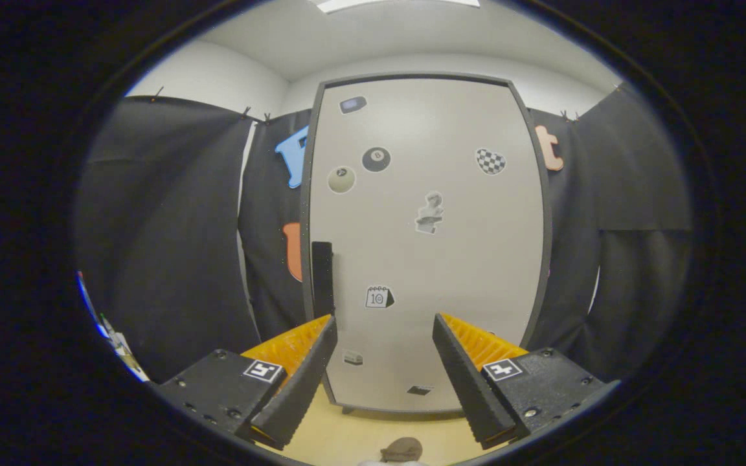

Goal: Open the shoe cabinet door, grab the shoes and put them into the shoe cabinet, then close the shoe cabinet door.

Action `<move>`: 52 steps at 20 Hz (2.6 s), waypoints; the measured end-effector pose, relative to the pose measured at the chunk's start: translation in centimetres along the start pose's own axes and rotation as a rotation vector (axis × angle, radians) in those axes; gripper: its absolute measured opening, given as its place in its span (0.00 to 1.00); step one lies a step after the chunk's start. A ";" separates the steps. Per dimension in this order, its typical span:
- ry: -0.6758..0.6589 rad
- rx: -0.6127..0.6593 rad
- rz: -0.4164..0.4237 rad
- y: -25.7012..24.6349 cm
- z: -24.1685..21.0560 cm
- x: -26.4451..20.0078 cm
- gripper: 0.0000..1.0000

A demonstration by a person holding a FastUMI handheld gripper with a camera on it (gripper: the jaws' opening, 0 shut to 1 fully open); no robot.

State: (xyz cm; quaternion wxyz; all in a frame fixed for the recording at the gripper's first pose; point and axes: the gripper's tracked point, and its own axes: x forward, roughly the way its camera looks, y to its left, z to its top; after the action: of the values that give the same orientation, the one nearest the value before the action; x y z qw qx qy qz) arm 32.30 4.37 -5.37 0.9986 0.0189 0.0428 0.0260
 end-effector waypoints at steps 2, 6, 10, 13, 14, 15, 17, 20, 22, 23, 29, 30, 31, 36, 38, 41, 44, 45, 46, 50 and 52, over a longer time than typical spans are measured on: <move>0.010 0.015 0.030 1.1 -0.2 2.6 0.97; -0.007 0.016 0.106 5.1 0.6 5.4 0.97; -0.004 -0.009 0.147 8.5 0.7 8.1 0.96; 0.021 -0.010 0.131 9.6 0.1 10.1 0.90; 0.031 -0.009 0.120 10.0 -0.1 10.6 0.87; 0.034 -0.007 0.105 10.1 -0.1 11.0 0.81; 0.045 -0.010 0.060 9.9 -0.3 11.6 0.75; 0.054 0.023 0.010 9.1 -0.4 12.2 0.64; 0.066 0.041 0.013 8.9 -0.5 12.6 0.47; 0.069 0.033 0.017 8.9 -0.5 12.6 0.41; 0.097 0.036 0.062 8.6 -0.7 12.0 0.34; 0.095 0.026 0.068 8.6 -0.8 11.8 0.33; 0.092 0.014 0.073 8.5 -0.8 11.5 0.32; 0.093 -0.015 0.101 8.1 -1.0 9.1 0.32; 0.097 -0.021 0.101 7.9 -1.2 8.6 0.32; 0.102 -0.018 0.096 7.6 -1.3 7.6 0.32; 0.100 -0.033 0.068 6.8 -1.3 6.9 0.32; 0.101 -0.025 0.061 6.6 -1.3 6.7 0.32; 0.103 -0.014 0.055 6.6 -1.4 6.2 0.32; 0.096 0.000 0.012 5.8 -1.3 5.4 0.29; 0.094 -0.013 -0.010 5.2 -1.3 5.1 0.28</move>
State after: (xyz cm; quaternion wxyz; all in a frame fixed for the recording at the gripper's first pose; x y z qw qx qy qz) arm 36.99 9.85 -6.93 0.9957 0.0109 0.0897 0.0223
